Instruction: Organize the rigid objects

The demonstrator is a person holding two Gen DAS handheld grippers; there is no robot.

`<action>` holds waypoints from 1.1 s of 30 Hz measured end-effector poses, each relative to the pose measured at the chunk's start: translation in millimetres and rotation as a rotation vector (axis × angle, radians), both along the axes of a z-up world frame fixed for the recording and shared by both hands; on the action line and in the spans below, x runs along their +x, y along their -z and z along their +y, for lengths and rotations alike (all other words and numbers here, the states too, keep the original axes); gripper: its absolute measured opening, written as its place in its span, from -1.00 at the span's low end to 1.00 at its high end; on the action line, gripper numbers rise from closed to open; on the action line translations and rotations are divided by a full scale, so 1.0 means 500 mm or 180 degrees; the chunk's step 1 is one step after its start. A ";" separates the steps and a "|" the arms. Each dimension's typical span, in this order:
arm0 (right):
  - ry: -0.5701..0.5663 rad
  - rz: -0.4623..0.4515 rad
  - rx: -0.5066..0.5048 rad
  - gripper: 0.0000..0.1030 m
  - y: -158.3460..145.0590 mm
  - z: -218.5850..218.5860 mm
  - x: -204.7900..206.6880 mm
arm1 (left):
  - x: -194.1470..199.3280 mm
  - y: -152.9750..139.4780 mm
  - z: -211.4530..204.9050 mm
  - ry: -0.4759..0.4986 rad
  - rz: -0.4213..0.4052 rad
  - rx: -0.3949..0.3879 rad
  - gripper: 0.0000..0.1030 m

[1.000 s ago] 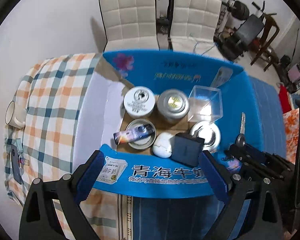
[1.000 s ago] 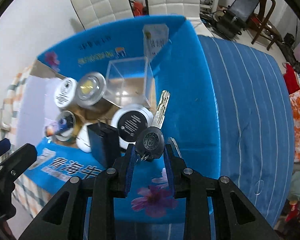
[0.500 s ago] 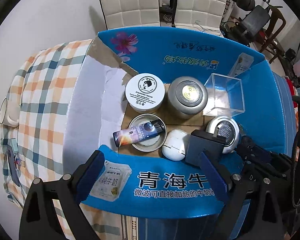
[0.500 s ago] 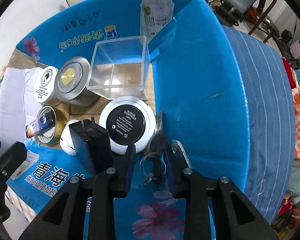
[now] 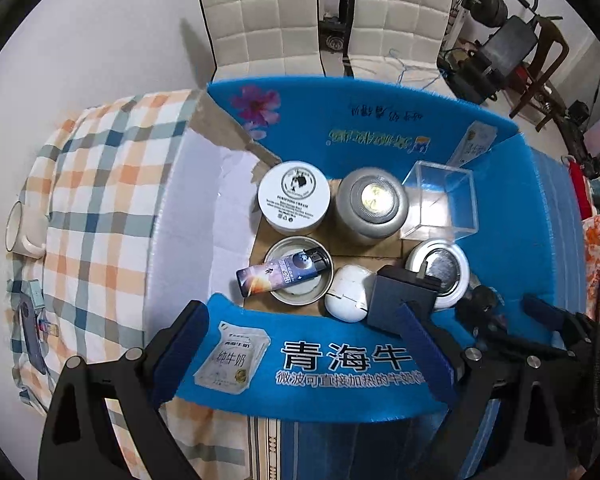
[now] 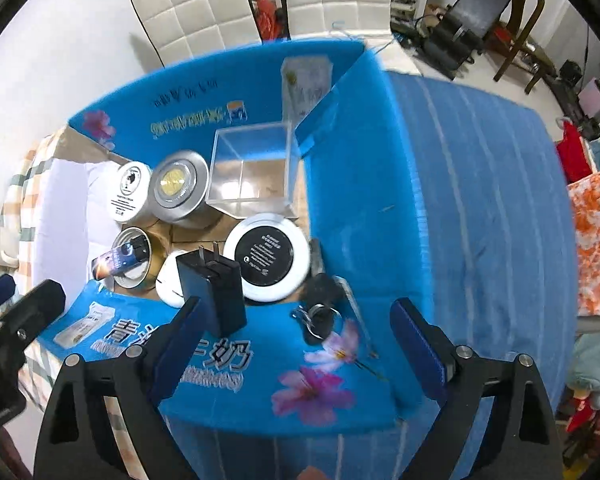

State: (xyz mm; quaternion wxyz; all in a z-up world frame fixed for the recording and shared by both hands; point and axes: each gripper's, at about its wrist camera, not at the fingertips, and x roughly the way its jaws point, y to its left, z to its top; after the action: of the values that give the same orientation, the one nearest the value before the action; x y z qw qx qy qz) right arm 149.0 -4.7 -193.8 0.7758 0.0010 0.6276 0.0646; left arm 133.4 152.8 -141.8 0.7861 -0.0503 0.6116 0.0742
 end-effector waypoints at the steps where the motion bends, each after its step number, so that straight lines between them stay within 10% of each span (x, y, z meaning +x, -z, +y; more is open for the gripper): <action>1: 0.0008 -0.0029 0.0023 0.84 -0.018 -0.007 -0.005 | -0.004 -0.014 -0.002 0.0016 -0.0030 -0.0001 0.88; 21: -0.0034 -0.0884 0.0220 0.87 -0.414 -0.083 -0.188 | -0.104 -0.302 -0.046 0.0106 -0.0610 -0.0017 0.88; 33: -0.0065 -0.1061 0.0266 0.87 -0.523 -0.113 -0.272 | -0.187 -0.394 -0.061 0.0075 -0.0810 0.0114 0.88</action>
State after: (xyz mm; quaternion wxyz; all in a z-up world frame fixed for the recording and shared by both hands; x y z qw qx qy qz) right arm 13.0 -61.0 67.6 0.8677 0.0162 0.4871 0.0977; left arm 40.1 122.4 55.0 0.8590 -0.0381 0.5060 0.0688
